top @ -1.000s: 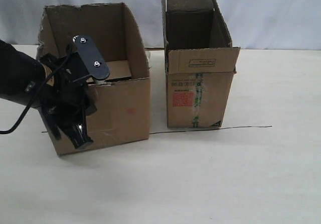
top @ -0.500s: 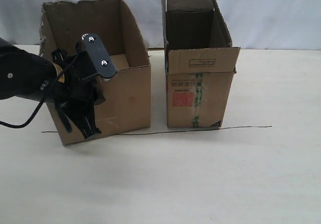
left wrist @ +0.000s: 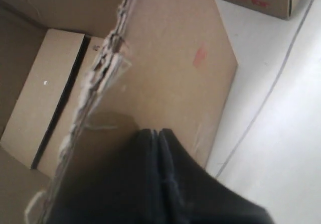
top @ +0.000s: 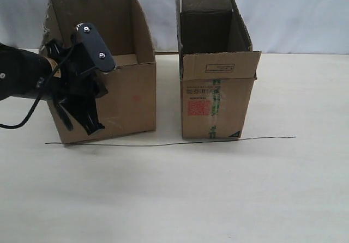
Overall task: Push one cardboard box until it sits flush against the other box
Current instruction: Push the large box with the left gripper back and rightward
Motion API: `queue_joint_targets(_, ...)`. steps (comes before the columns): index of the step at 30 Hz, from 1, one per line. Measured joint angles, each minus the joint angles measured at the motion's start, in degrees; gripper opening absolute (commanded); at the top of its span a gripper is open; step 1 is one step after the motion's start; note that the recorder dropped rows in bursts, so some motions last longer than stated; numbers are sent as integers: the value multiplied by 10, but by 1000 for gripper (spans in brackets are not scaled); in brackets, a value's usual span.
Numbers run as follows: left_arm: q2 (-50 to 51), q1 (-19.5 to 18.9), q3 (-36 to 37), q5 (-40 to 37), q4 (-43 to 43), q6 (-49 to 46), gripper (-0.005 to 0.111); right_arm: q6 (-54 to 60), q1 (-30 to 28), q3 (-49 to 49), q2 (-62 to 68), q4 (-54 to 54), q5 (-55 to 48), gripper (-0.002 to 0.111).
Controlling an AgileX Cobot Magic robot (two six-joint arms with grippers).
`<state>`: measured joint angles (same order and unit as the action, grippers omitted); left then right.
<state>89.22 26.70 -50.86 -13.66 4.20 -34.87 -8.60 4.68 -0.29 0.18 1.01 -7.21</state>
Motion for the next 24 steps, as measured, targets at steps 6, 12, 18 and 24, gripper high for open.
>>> queue_joint_targets(6,8,0,0,9,0,-1,0,0,0,0,0,0,0,5)
queue_joint_targets(12,-18,0,0,-3,-25,1,0,0,0,0,0,0,0,5)
queue_joint_targets(18,-134,0,0,-20,-60,3,0,0,0,0,0,0,0,5)
queue_joint_targets(24,-265,-44,0,-21,-73,89,0,0,0,0,0,0,0,5)
